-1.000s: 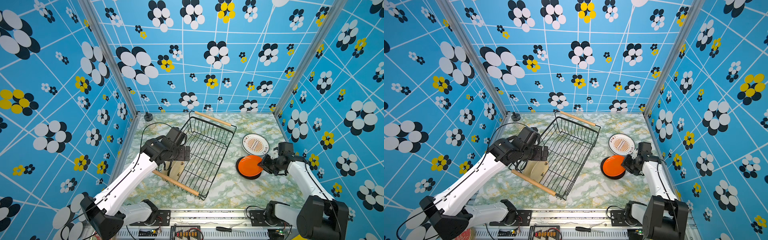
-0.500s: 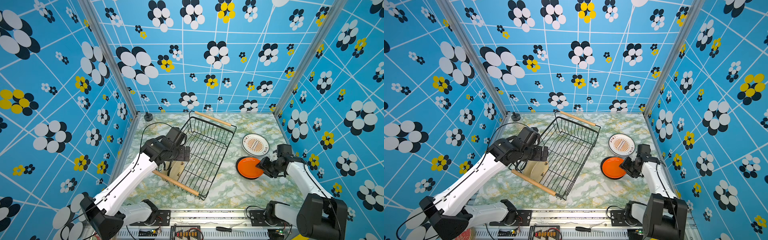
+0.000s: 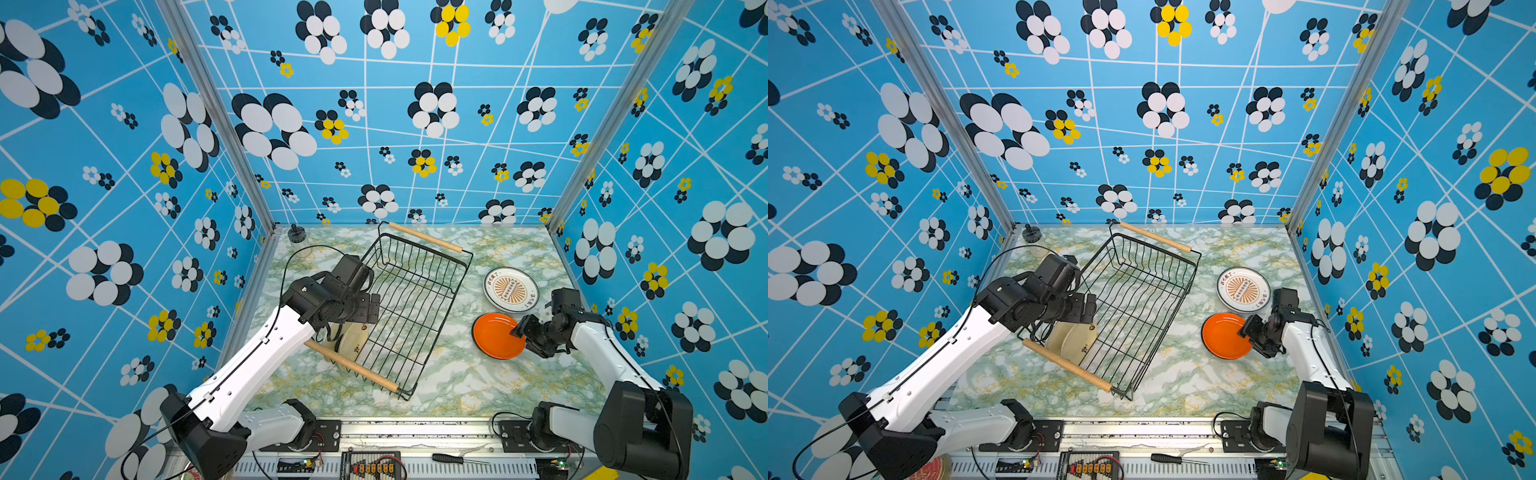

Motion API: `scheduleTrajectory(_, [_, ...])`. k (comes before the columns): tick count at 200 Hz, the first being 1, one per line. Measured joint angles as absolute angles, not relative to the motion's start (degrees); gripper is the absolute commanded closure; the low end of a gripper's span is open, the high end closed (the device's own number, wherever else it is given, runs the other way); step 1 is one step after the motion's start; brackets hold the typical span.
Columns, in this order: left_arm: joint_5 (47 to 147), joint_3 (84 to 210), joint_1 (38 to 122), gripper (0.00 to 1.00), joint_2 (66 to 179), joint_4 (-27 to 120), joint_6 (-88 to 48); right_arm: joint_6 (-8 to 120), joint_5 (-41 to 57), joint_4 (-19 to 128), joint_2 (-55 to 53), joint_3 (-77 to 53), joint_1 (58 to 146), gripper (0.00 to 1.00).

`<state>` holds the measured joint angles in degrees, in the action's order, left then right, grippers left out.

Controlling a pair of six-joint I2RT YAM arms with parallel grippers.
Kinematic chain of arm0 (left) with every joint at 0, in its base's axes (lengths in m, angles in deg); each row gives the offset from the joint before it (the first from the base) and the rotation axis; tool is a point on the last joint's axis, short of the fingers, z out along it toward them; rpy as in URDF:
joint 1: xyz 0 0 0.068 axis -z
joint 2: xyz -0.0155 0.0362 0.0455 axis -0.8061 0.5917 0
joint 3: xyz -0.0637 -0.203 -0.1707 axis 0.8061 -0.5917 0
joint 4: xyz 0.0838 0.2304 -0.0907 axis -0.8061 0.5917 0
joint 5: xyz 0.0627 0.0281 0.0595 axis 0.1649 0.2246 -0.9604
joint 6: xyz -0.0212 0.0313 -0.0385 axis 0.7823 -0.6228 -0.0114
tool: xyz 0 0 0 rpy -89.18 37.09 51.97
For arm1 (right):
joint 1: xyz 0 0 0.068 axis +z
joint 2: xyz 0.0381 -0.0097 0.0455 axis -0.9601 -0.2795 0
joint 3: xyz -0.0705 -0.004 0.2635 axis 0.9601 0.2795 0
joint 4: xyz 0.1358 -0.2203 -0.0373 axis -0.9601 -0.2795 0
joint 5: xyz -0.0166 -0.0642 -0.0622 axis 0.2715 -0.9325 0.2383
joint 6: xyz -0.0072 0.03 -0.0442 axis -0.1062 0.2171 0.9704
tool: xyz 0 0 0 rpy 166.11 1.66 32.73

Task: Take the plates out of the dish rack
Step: 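Lower the orange plate onto the black plate with the right gripper, then open the right gripper and withdraw while the left moves toward the cream plates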

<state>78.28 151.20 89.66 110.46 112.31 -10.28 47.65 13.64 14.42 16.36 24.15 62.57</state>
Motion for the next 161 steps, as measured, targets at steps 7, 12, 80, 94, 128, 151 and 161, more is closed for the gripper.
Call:
scheduleTrajectory(7, [78.3, 151.2, 89.7, 0.01, 110.5, 112.4, -10.5, 47.6, 13.4, 14.4, 16.1, 24.1, 62.8, 0.35])
scheduleTrajectory(12, [78.3, 151.2, 89.7, 0.01, 110.5, 112.4, -10.5, 47.6, 13.3, 14.4, 15.9, 24.1, 63.0, 0.34])
scheduleTrajectory(80, [78.2, 151.2, 89.7, 0.04, 113.4, 116.5, -10.9, 47.4, 12.3, 14.6, 13.2, 24.0, 65.5, 0.30])
scheduleTrajectory(94, [78.2, 151.2, 89.7, 0.06, 114.3, 117.5, -10.9, 47.4, 11.6, 14.4, 13.0, 23.8, 65.8, 0.28])
scheduleTrajectory(128, [78.2, 151.0, 89.9, 0.10, 114.6, 118.4, -10.9, 47.4, 10.0, 13.9, 13.6, 22.6, 65.9, 0.26])
scheduleTrajectory(151, [78.3, 150.2, 90.2, 0.13, 114.7, 118.7, -11.0, 47.4, 9.3, 13.8, 14.1, 21.9, 65.9, 0.24])
scheduleTrajectory(161, [78.3, 149.6, 90.4, 0.14, 114.7, 118.8, -11.0, 47.4, 8.9, 13.8, 14.1, 21.8, 65.9, 0.24])
